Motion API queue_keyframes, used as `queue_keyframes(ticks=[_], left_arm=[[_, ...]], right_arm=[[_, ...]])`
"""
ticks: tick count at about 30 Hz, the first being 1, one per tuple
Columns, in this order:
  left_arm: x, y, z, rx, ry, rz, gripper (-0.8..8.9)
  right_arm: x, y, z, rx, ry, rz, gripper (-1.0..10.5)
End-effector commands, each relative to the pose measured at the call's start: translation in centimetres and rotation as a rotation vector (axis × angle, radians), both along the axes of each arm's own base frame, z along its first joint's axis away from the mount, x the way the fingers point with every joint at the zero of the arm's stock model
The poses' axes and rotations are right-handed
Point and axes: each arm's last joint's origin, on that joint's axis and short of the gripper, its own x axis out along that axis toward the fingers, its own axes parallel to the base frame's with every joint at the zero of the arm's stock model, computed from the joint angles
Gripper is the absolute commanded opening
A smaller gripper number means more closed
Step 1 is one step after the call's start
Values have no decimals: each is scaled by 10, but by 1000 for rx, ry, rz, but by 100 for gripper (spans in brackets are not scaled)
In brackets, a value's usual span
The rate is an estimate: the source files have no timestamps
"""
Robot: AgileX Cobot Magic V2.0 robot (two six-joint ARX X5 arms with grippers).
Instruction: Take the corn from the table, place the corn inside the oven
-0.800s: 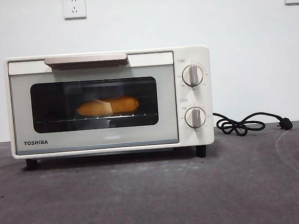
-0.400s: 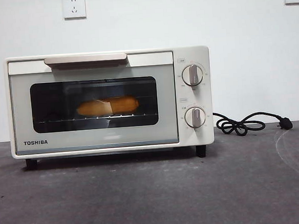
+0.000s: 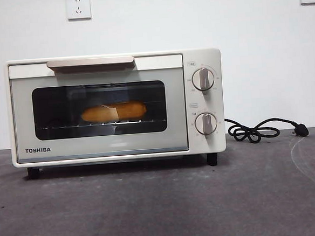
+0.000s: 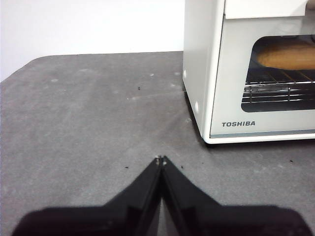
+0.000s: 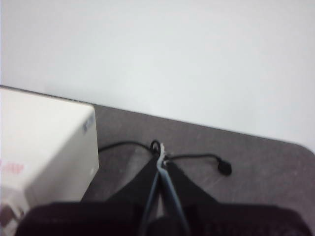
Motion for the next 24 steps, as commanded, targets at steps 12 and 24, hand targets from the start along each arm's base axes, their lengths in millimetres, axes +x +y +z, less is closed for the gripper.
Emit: queue_keyframes(ticks=[12,24], left_arm=[[1,0,-2,11,-3,-9,-4],[1,0,-2,11,3,-9,-3]], right_arm=[[-52,0,-167,45,99,-84,1],[-76,0,-226,71,11,-106,1]])
